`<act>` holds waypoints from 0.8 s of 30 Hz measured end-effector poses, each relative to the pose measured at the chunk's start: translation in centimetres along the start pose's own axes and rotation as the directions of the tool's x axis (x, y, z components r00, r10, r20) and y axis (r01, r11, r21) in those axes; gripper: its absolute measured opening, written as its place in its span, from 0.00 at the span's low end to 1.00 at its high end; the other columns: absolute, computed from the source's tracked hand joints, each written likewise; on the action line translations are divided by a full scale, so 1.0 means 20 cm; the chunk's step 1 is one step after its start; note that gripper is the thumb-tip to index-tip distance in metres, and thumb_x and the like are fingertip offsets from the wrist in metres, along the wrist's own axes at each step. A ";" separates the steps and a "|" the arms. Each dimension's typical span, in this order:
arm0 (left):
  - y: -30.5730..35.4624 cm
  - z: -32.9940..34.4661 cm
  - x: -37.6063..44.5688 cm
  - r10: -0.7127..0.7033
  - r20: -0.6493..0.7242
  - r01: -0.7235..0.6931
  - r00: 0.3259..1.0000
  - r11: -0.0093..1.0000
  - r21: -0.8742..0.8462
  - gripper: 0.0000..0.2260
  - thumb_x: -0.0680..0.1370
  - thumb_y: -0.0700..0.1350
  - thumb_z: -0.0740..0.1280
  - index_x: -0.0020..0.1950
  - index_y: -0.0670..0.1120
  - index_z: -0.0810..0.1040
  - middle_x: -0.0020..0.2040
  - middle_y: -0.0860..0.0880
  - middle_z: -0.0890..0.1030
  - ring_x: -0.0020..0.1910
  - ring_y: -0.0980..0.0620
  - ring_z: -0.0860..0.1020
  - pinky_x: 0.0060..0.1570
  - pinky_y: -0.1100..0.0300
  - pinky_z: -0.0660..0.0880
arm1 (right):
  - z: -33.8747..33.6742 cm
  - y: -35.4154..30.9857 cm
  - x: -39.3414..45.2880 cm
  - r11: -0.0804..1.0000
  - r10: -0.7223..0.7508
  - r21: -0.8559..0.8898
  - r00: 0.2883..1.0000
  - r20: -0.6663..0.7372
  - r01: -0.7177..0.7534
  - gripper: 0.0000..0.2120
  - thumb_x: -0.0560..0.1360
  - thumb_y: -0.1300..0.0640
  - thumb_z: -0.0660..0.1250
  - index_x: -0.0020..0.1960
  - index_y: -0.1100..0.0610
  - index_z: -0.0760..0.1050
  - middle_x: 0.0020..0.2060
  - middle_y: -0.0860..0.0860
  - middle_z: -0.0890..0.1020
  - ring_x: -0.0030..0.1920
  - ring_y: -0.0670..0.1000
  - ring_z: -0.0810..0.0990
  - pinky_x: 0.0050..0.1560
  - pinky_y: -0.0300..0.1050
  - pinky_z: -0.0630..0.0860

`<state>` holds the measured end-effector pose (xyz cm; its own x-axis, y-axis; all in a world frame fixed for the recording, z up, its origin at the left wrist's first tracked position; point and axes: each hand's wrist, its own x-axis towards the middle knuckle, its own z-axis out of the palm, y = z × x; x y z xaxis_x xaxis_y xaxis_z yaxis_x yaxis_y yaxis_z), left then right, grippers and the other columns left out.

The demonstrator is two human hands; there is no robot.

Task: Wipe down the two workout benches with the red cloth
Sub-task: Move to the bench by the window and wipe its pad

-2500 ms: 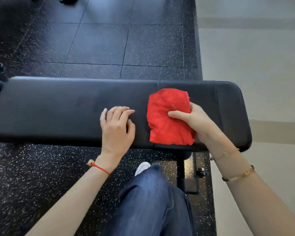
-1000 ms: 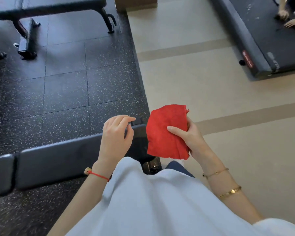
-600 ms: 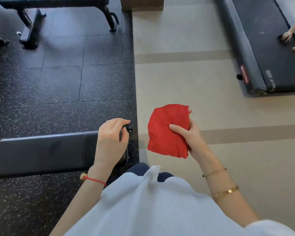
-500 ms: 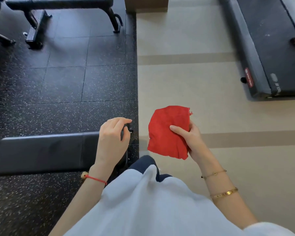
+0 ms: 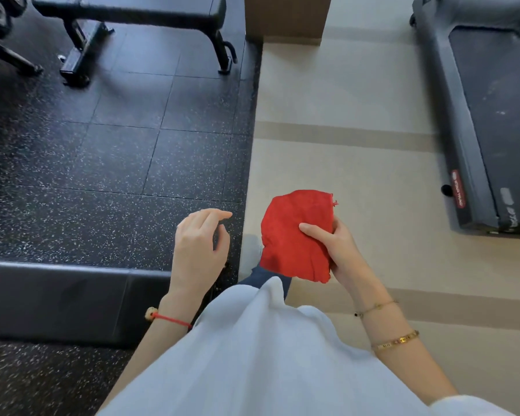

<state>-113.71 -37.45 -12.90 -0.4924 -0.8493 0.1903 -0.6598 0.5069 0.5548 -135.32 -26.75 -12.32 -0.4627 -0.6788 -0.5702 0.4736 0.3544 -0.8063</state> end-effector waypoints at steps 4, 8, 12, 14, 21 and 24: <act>-0.04 0.03 0.42 -0.007 -0.054 0.007 0.999 1.000 -0.004 0.11 0.77 0.38 0.63 0.57 0.46 0.81 0.55 0.50 0.81 0.56 0.48 0.79 0.62 0.48 0.71 | 0.11 -0.32 0.36 1.000 -0.006 -0.019 0.999 0.034 0.007 0.18 0.72 0.63 0.73 0.59 0.56 0.75 0.53 0.54 0.84 0.52 0.54 0.84 0.50 0.48 0.82; -0.11 0.01 0.79 -0.054 -0.095 0.055 0.994 0.998 0.017 0.11 0.77 0.37 0.64 0.57 0.46 0.81 0.55 0.50 0.82 0.56 0.47 0.78 0.63 0.51 0.70 | 0.27 -0.58 0.69 0.999 -0.018 -0.031 0.996 0.087 0.021 0.16 0.72 0.64 0.73 0.58 0.55 0.76 0.51 0.53 0.85 0.51 0.53 0.84 0.50 0.48 0.82; -0.20 -0.01 1.08 -0.111 -0.128 0.116 0.986 0.993 0.027 0.11 0.77 0.36 0.65 0.57 0.45 0.81 0.55 0.50 0.82 0.56 0.47 0.78 0.63 0.50 0.70 | 0.45 -0.76 0.99 0.999 0.001 -0.034 0.989 0.147 0.004 0.16 0.72 0.65 0.72 0.58 0.57 0.76 0.49 0.53 0.85 0.48 0.51 0.85 0.44 0.45 0.82; -0.26 -0.01 1.23 -0.138 -0.143 0.146 0.980 0.988 0.041 0.11 0.77 0.36 0.65 0.57 0.45 0.81 0.55 0.50 0.82 0.56 0.47 0.79 0.63 0.49 0.71 | 0.54 -0.84 1.14 0.999 0.018 -0.046 0.982 0.186 -0.009 0.17 0.72 0.65 0.71 0.60 0.58 0.75 0.51 0.54 0.85 0.49 0.52 0.84 0.43 0.44 0.82; -0.52 0.02 1.84 -0.217 -0.206 0.236 0.954 0.970 0.067 0.11 0.78 0.36 0.65 0.57 0.45 0.81 0.55 0.50 0.82 0.56 0.47 0.79 0.63 0.47 0.72 | 0.88 -1.12 1.77 0.993 0.048 -0.116 0.965 0.258 -0.019 0.21 0.72 0.65 0.72 0.64 0.61 0.73 0.55 0.56 0.83 0.54 0.55 0.83 0.51 0.49 0.81; -0.64 0.00 2.18 -0.253 -0.243 0.276 0.936 0.959 0.062 0.11 0.77 0.37 0.65 0.57 0.46 0.81 0.54 0.50 0.82 0.55 0.48 0.78 0.63 0.48 0.72 | 1.07 -1.30 2.09 0.990 0.046 -0.144 0.958 0.283 -0.005 0.20 0.71 0.64 0.73 0.62 0.60 0.75 0.54 0.55 0.84 0.53 0.54 0.84 0.51 0.48 0.81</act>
<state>-126.64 -81.03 -11.68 -0.1560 -0.9596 0.2343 -0.8040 0.2612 0.5342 -150.88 -78.16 -11.83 -0.2094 -0.8161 -0.5386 0.3633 0.4465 -0.8177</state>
